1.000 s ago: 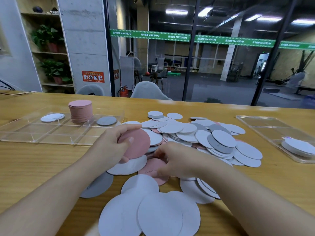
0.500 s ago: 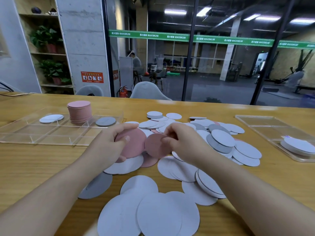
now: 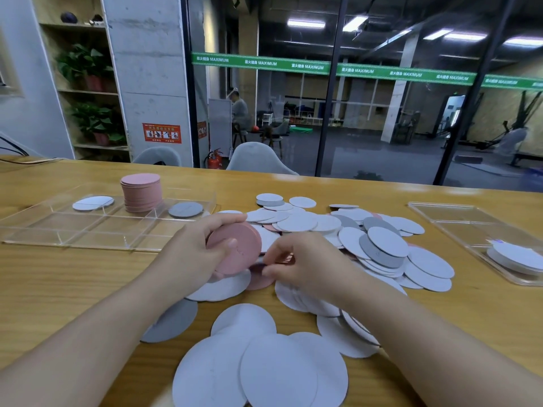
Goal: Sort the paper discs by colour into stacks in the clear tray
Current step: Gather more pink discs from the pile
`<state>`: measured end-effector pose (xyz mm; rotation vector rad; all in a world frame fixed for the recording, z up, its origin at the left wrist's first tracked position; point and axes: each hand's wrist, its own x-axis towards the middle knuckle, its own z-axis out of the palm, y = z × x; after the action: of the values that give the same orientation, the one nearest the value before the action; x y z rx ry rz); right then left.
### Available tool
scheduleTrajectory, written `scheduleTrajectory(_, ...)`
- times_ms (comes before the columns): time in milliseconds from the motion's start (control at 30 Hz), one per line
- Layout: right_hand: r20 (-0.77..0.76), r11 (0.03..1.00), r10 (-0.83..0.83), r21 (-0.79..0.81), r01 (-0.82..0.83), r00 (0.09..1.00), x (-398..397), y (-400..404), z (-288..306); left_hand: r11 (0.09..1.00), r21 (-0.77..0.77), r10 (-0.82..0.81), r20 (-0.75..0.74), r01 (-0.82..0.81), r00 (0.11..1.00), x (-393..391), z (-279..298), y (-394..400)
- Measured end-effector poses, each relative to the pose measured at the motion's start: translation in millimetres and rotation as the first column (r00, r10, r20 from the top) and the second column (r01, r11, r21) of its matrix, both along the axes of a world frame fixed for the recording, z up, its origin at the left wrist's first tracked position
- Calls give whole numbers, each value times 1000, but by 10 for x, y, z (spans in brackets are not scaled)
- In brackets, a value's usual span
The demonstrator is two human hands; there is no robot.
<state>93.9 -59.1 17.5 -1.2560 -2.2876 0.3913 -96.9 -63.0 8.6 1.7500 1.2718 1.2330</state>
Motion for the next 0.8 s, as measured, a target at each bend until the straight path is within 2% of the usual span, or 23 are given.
scheduleTrajectory(67,235,998,46,26,-54,971,10,8,-30,999,-3,34,44,-34,998,0,18,11)
scheduleTrajectory(167,339,993,63,76,-94,939,-42,21,-51,999,-27,48,119,-45,992,-3,43,0)
scheduleTrajectory(400,585,903,-9,353,-244,811,-137,50,-174,994,-28,107,80,-105,991,-46,63,-12)
scheduleTrajectory(533,558,851,-80,469,-235,826,-231,44,-144,985,-23,170,54,-169,984,-67,47,17)
scheduleTrajectory(633,540,908,-47,375,-190,840,-158,51,-128,979,-40,199,45,-198,979,-58,47,9)
scheduleTrajectory(800,314,928,-10,356,-108,949,137,77,-3,970,-55,239,41,-237,970,-64,40,11)
